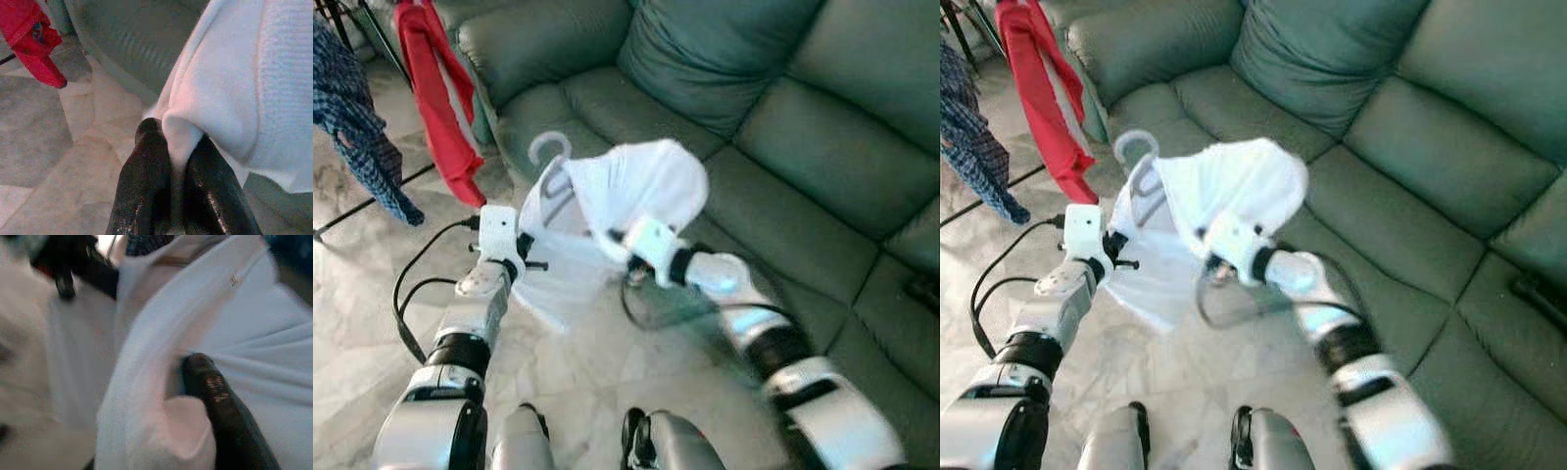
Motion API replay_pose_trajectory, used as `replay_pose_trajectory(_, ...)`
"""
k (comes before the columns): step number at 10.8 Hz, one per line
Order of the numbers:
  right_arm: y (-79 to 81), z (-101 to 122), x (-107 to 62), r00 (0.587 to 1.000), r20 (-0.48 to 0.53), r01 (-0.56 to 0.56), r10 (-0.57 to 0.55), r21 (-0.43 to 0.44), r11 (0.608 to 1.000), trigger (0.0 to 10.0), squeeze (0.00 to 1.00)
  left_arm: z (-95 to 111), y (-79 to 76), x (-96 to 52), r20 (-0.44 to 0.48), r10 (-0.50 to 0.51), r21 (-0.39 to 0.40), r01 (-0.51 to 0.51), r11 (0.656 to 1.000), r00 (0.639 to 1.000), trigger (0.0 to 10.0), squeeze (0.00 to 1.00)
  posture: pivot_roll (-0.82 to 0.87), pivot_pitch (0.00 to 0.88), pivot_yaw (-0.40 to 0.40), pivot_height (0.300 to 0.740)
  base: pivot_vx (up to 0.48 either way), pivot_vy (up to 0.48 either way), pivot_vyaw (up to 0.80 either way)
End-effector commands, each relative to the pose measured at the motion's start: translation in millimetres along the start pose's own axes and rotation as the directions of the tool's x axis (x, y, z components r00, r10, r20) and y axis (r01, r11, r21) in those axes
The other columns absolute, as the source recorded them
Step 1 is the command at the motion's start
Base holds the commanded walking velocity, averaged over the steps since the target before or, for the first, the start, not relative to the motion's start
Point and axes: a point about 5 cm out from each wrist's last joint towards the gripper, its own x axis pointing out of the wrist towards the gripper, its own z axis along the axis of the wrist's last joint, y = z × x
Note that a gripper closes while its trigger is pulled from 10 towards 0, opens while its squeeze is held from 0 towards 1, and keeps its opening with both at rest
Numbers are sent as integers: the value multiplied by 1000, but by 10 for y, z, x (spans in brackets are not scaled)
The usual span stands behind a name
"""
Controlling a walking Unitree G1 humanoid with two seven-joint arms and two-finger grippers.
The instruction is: Hang hanger
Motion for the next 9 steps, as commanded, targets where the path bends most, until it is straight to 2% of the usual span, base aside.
replay_pose_trajectory(1,272,-106,-78,994,1,-112,112,-25,993,10000,1000,501,91,24,178,53,-81,-39,996,983,0,0,-4,145,-93,740,0,0,0)
replay_pose_trajectory(2,298,-139,-159,993,2,-119,119,-12,993,10000,1000,512,125,21,179,65,-83,-51,995,982,0,0,-8,147,-91,740,0,0,0)
replay_pose_trajectory(3,251,-310,-307,998,-68,6,-10,-60,998,10000,1000,574,198,8,213,106,-111,-84,990,971,0,0,-14,149,-89,740,0,0,0)
replay_pose_trajectory(4,236,-368,-358,995,-60,83,-81,36,996,10000,1000,606,233,0,229,133,-124,-107,986,964,0,0,-13,151,-88,740,0,0,0)
replay_pose_trajectory(5,331,-420,-456,998,-42,43,-40,71,997,10000,1000,664,309,-17,252,160,-120,-133,984,954,0,0,-11,151,-85,740,0,0,0)
replay_pose_trajectory(6,478,-436,-555,996,-12,-85,87,148,985,10000,1000,722,365,-37,271,145,-84,-127,988,952,0,0,-10,151,-82,740,0,0,0)
replay_pose_trajectory(8,483,-427,-634,991,8,-130,131,176,976,10000,1000,786,406,-61,299,105,-1,-109,994,948,0,0,-11,151,-81,740,0,0,0)
replay_pose_trajectory(9,318,-441,-723,995,-3,-102,104,164,981,10000,1000,838,419,-99,322,-6,170,-51,984,947,0,0,-12,155,-81,740,0,0,0)
